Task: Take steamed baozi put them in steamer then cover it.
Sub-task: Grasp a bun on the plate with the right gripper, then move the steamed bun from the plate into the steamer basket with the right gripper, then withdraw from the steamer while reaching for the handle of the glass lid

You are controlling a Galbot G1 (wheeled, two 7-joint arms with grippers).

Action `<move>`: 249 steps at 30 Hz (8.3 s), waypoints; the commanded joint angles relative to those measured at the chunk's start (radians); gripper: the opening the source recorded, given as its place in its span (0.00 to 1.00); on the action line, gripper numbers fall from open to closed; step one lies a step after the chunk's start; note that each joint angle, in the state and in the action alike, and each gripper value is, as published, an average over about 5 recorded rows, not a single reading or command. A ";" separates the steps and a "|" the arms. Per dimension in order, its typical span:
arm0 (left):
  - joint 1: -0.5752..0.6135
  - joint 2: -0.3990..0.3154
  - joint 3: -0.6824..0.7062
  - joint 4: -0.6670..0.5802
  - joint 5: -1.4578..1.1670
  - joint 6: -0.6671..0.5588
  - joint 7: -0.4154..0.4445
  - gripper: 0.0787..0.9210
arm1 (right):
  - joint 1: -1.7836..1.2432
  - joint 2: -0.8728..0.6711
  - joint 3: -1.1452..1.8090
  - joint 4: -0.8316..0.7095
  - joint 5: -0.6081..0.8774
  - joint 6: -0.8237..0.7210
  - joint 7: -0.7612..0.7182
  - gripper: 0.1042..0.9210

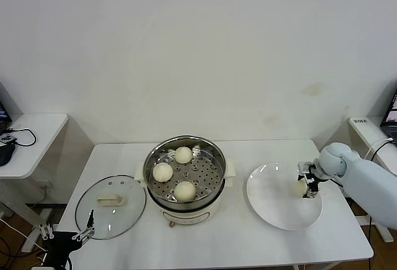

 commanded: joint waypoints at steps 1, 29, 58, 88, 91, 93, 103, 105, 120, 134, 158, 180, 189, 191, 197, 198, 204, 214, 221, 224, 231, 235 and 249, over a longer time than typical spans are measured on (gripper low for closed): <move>0.002 0.001 -0.001 0.001 -0.001 -0.001 0.000 0.88 | 0.011 0.009 -0.005 -0.007 -0.007 -0.007 -0.009 0.66; -0.012 0.010 -0.002 -0.006 -0.003 -0.001 -0.001 0.88 | 0.865 0.147 -0.534 0.436 0.620 -0.306 0.059 0.62; -0.023 -0.004 -0.011 -0.016 -0.007 0.001 -0.001 0.88 | 0.613 0.455 -0.665 0.289 0.778 -0.528 0.316 0.63; -0.034 -0.006 -0.005 -0.013 -0.008 0.001 0.000 0.88 | 0.637 0.294 -0.477 0.434 0.760 -0.518 0.291 0.88; -0.039 -0.009 -0.002 -0.012 -0.010 0.000 0.000 0.88 | 0.603 0.219 -0.416 0.511 0.798 -0.518 0.383 0.88; -0.044 -0.010 -0.002 -0.010 -0.014 -0.002 -0.001 0.88 | 0.557 0.170 -0.378 0.560 0.824 -0.498 0.477 0.88; -0.079 -0.015 0.000 0.024 -0.039 -0.048 -0.009 0.88 | -0.236 -0.011 0.218 0.708 0.619 -0.145 0.947 0.88; -0.085 -0.016 0.002 0.026 -0.040 -0.050 -0.012 0.88 | -0.405 0.022 0.356 0.696 0.538 -0.048 0.993 0.88; -0.113 0.001 0.012 0.190 0.373 -0.140 -0.064 0.88 | -1.208 0.664 1.278 0.740 0.364 0.373 0.943 0.88; -0.032 0.046 -0.015 0.363 1.254 -0.325 -0.220 0.88 | -1.400 0.717 1.439 0.884 0.494 0.339 0.970 0.88; -0.304 0.152 0.103 0.556 1.279 -0.342 -0.154 0.88 | -1.465 0.754 1.484 0.977 0.503 0.306 0.985 0.88; -0.479 0.177 0.182 0.704 1.264 -0.352 -0.149 0.88 | -1.517 0.777 1.508 1.018 0.490 0.309 0.980 0.88; -0.547 0.180 0.203 0.759 1.271 -0.355 -0.151 0.88 | -1.532 0.783 1.510 1.022 0.483 0.311 0.976 0.88; -0.565 0.181 0.207 0.776 1.272 -0.355 -0.152 0.88 | -1.532 0.784 1.510 1.022 0.482 0.311 0.976 0.88; -0.607 0.183 0.215 0.819 1.275 -0.356 -0.153 0.88 | -1.534 0.788 1.508 1.019 0.479 0.311 0.974 0.88; -0.611 0.183 0.217 0.825 1.275 -0.357 -0.152 0.88 | -1.535 0.788 1.507 1.019 0.479 0.312 0.973 0.88; -0.627 0.177 0.226 0.852 1.277 -0.358 -0.155 0.88 | -1.536 0.790 1.506 1.018 0.477 0.312 0.971 0.88; -0.660 0.173 0.234 0.875 1.279 -0.358 -0.153 0.88 | -1.543 0.801 1.491 1.017 0.464 0.319 0.970 0.88; -0.663 0.169 0.240 0.874 1.276 -0.359 -0.145 0.88 | -1.542 0.808 1.477 1.011 0.455 0.323 0.970 0.88; -0.665 0.169 0.242 0.876 1.276 -0.362 -0.137 0.88 | -1.541 0.808 1.475 1.009 0.454 0.324 0.970 0.88; -0.662 0.170 0.243 0.887 1.277 -0.367 -0.126 0.71 | -1.533 0.804 1.475 1.003 0.457 0.322 0.970 0.88; -0.662 0.166 0.239 0.890 1.278 -0.369 -0.131 0.57 | -1.525 0.802 1.473 1.000 0.458 0.320 0.970 0.88; -0.540 0.180 0.185 0.737 1.226 -0.324 -0.143 0.10 | -1.499 0.779 1.447 0.993 0.476 0.312 0.963 0.88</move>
